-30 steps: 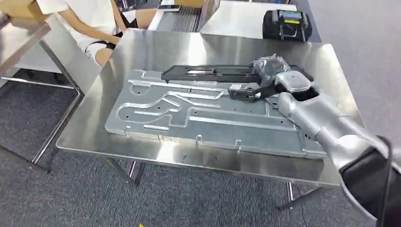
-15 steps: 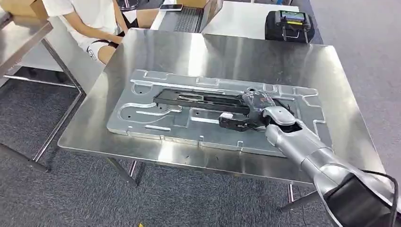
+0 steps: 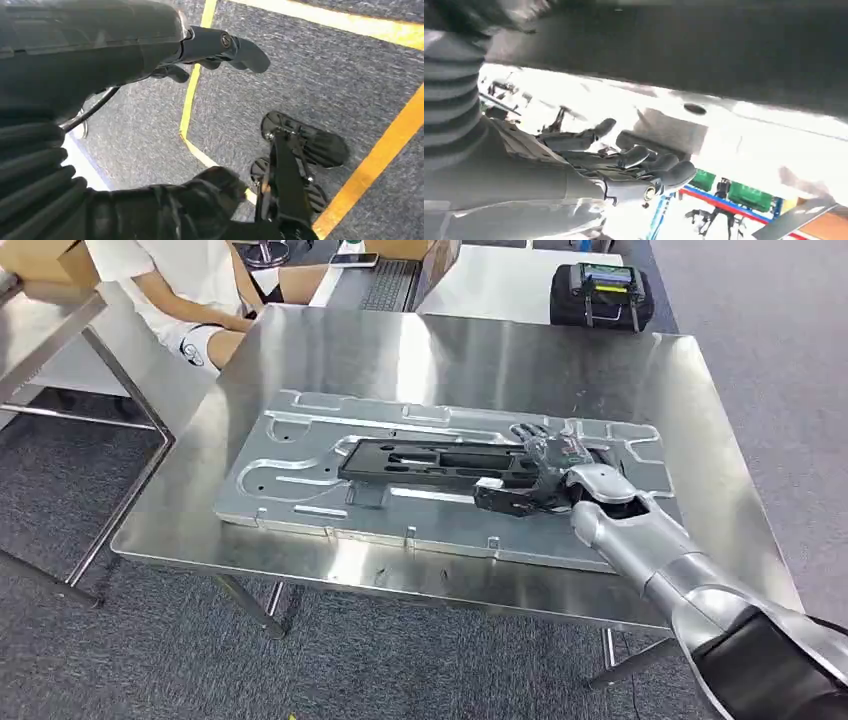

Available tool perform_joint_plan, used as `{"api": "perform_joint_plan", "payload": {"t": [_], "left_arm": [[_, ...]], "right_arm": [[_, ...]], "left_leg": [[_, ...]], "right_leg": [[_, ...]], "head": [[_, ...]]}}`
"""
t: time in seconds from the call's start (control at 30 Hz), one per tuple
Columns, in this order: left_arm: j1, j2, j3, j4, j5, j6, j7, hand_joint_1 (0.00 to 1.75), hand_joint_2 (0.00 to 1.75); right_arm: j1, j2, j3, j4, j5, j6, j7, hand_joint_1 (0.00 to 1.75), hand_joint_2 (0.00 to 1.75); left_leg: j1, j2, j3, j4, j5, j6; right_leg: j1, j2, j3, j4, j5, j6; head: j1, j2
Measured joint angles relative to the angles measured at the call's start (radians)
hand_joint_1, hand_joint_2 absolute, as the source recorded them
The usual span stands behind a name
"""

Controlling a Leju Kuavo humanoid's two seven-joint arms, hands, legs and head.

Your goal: Take the parts from the cabinet and place them on the table.

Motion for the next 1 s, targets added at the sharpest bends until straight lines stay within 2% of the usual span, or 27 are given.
{"api": "perform_joint_plan", "payload": {"t": [0.07,0.1,0.13,0.17,0.23,0.27,0.3,0.33,0.37,0.4,0.43,0.47,0.57,0.6,0.63,0.67,0.7,0.77,0.8,0.83,0.87,0.93,0.97,1.0], "left_arm": [[0.002,0.000,0.001,0.000,0.000,-0.003,-0.002,0.00,0.00],[0.002,0.000,0.002,0.000,0.000,-0.005,-0.001,0.00,0.00],[0.002,-0.003,0.002,0.000,0.000,-0.006,-0.001,0.00,0.00],[0.002,-0.003,0.002,0.000,0.000,-0.006,-0.001,0.00,0.00],[0.001,-0.003,0.005,0.000,-0.002,-0.006,0.001,0.00,0.00],[0.002,-0.003,0.006,0.000,-0.002,-0.006,0.001,0.00,0.00],[0.002,-0.003,0.007,0.000,-0.003,-0.006,0.003,0.00,0.00],[0.002,-0.004,0.008,0.000,-0.003,-0.006,0.003,0.00,0.00],[0.003,-0.005,0.008,0.000,-0.003,-0.007,0.004,0.00,0.00],[0.003,-0.007,0.009,0.000,-0.003,-0.008,0.003,0.00,0.00],[0.003,-0.010,0.010,0.000,-0.003,-0.009,0.003,0.00,0.00],[0.002,-0.011,0.010,0.000,-0.005,-0.009,0.003,0.00,0.00],[0.003,-0.015,0.012,0.000,-0.008,-0.013,0.000,0.00,0.00],[0.007,-0.016,0.016,0.000,-0.008,-0.012,0.000,0.00,0.00],[0.007,-0.017,0.018,0.000,-0.009,-0.012,0.000,0.00,0.00],[0.008,-0.018,0.018,0.000,-0.009,-0.012,0.000,0.00,0.00],[0.008,-0.019,0.018,0.000,-0.009,-0.012,0.001,0.00,0.00],[0.007,-0.020,0.019,0.000,-0.010,-0.011,0.003,0.00,0.00],[0.007,-0.019,0.020,0.000,-0.010,-0.011,0.005,0.00,0.00],[0.007,-0.019,0.021,0.000,-0.011,-0.009,0.006,0.00,0.00],[0.007,-0.019,0.023,0.000,-0.013,-0.009,0.006,0.00,0.00],[0.005,-0.021,0.024,0.000,-0.014,-0.009,0.006,0.00,0.00],[0.000,-0.020,0.024,0.000,-0.015,-0.009,0.006,0.00,0.00],[-0.002,-0.021,0.025,0.000,-0.016,-0.009,0.007,0.00,0.00]], "right_arm": [[-0.006,-0.010,-0.001,0.000,0.007,0.011,0.004,0.00,0.00],[-0.012,-0.016,-0.001,-0.002,0.008,0.017,0.005,0.00,0.00],[-0.016,-0.023,-0.002,-0.004,0.008,0.019,0.005,0.00,0.00],[-0.027,-0.030,-0.002,-0.005,0.009,0.026,0.005,0.00,0.00],[-0.038,-0.041,-0.002,-0.005,0.012,0.035,0.006,0.00,0.00],[-0.037,-0.045,-0.002,-0.005,0.014,0.040,0.006,0.00,0.00],[-0.037,-0.051,-0.002,-0.005,0.014,0.047,0.006,0.00,0.00],[-0.037,-0.055,-0.002,-0.006,0.015,0.052,0.006,0.00,0.00],[-0.040,-0.060,-0.002,-0.007,0.013,0.056,0.005,0.00,0.00],[-0.045,-0.073,-0.003,-0.013,0.007,0.062,0.002,0.00,0.00],[-0.052,-0.086,-0.007,-0.020,0.003,0.067,0.000,0.00,0.00],[-0.059,-0.099,-0.011,-0.023,0.001,0.070,0.000,0.00,0.00],[-0.069,-0.143,-0.027,-0.035,-0.035,0.086,-0.002,0.00,0.00],[-0.072,-0.154,-0.037,-0.037,-0.049,0.095,-0.005,0.00,0.00],[-0.079,-0.165,-0.045,-0.040,-0.054,0.104,-0.008,0.00,0.00],[-0.087,-0.174,-0.052,-0.042,-0.056,0.112,-0.011,0.00,0.00],[-0.096,-0.186,-0.057,-0.044,-0.064,0.120,-0.015,0.00,0.00],[-0.107,-0.208,-0.074,-0.044,-0.079,0.129,-0.017,0.00,0.00],[-0.112,-0.215,-0.081,-0.044,-0.083,0.133,-0.017,0.00,0.00],[-0.117,-0.220,-0.085,-0.045,-0.083,0.138,-0.015,0.00,0.00],[-0.126,-0.227,-0.088,-0.048,-0.083,0.145,-0.013,0.00,0.00],[-0.149,-0.237,-0.095,-0.053,-0.083,0.155,-0.010,0.00,0.00],[-0.163,-0.239,-0.098,-0.058,-0.082,0.160,-0.008,0.00,0.00],[-0.177,-0.245,-0.098,-0.061,-0.081,0.165,-0.004,0.00,0.00]], "left_leg": [[-0.003,-0.001,-0.001,-0.001,0.001,0.006],[0.005,0.001,0.003,-0.012,0.009,0.015],[0.007,0.003,0.005,-0.018,0.013,0.019],[0.008,0.006,0.003,-0.019,0.021,0.027],[0.008,0.006,-0.001,-0.019,0.024,0.031],[0.008,0.006,-0.003,-0.018,0.025,0.030],[0.008,0.005,-0.005,-0.016,0.025,0.030],[0.008,0.005,-0.008,-0.014,0.026,0.030],[0.009,0.005,-0.009,-0.010,0.026,0.029],[0.010,0.005,-0.011,-0.005,0.025,0.028],[0.010,0.004,-0.014,0.001,0.024,0.025],[0.006,0.001,-0.021,0.003,0.027,0.017],[0.006,-0.003,-0.031,0.001,0.040,-0.003],[0.007,-0.004,-0.032,-0.003,0.046,-0.012],[0.010,0.000,-0.036,0.008,0.030,-0.017],[0.009,0.002,-0.050,0.033,-0.007,-0.017],[0.010,0.002,-0.071,0.090,-0.057,-0.018],[0.010,0.002,-0.121,0.251,-0.149,-0.021],[0.010,0.002,-0.130,0.304,-0.172,-0.021],[0.010,0.002,-0.118,0.310,-0.172,-0.019],[0.009,0.002,-0.076,0.264,-0.153,-0.013],[0.003,0.002,0.051,0.082,-0.102,0.005],[-0.002,0.004,0.102,-0.004,-0.109,0.018],[-0.007,0.005,0.091,-0.009,-0.092,0.017]], "right_leg": [[-0.002,-0.001,0.002,-0.004,0.003,0.008],[0.004,0.001,0.002,-0.004,0.002,0.015],[-0.003,0.003,-0.002,0.011,-0.012,0.019],[-0.004,0.000,-0.020,0.051,-0.048,0.023],[-0.010,0.000,-0.082,0.205,-0.135,0.032],[-0.012,0.000,-0.109,0.271,-0.159,0.035],[-0.016,0.000,-0.122,0.304,-0.162,0.038],[-0.021,0.000,-0.111,0.286,-0.141,0.041],[-0.024,-0.001,-0.082,0.231,-0.105,0.043],[-0.028,-0.002,-0.025,0.125,-0.052,0.045],[-0.032,-0.003,0.025,0.029,-0.018,0.046],[-0.023,-0.001,0.029,0.013,-0.036,0.046],[-0.016,-0.001,0.017,0.012,-0.018,0.031],[-0.016,-0.001,0.014,0.008,-0.011,0.021],[-0.026,-0.005,0.010,-0.002,0.002,0.010],[-0.024,-0.005,0.003,-0.004,0.010,0.000],[-0.023,-0.006,-0.007,-0.004,0.017,-0.006],[-0.017,-0.007,-0.029,-0.003,0.034,-0.008],[-0.014,-0.007,-0.041,-0.001,0.042,-0.009],[-0.010,-0.007,-0.053,0.001,0.049,-0.009],[-0.007,-0.006,-0.064,0.003,0.058,-0.009],[-0.002,-0.002,-0.083,0.005,0.076,-0.007],[-0.005,-0.004,-0.089,0.005,0.085,-0.005],[0.001,-0.003,-0.093,0.002,0.094,0.003]], "head": [[0.000,0.000],[0.000,0.000],[0.000,0.000],[0.002,0.000],[0.001,0.000],[0.001,0.000],[0.001,0.000],[0.001,0.000],[0.001,0.000],[0.001,0.000],[0.001,0.000],[0.001,0.000],[0.000,0.000],[0.001,0.000],[-0.001,0.000],[0.000,0.000],[-0.002,0.000],[-0.001,0.000],[-0.001,0.000],[-0.002,0.000],[-0.002,0.000],[-0.002,0.000],[-0.001,0.000],[0.000,0.000]]}}
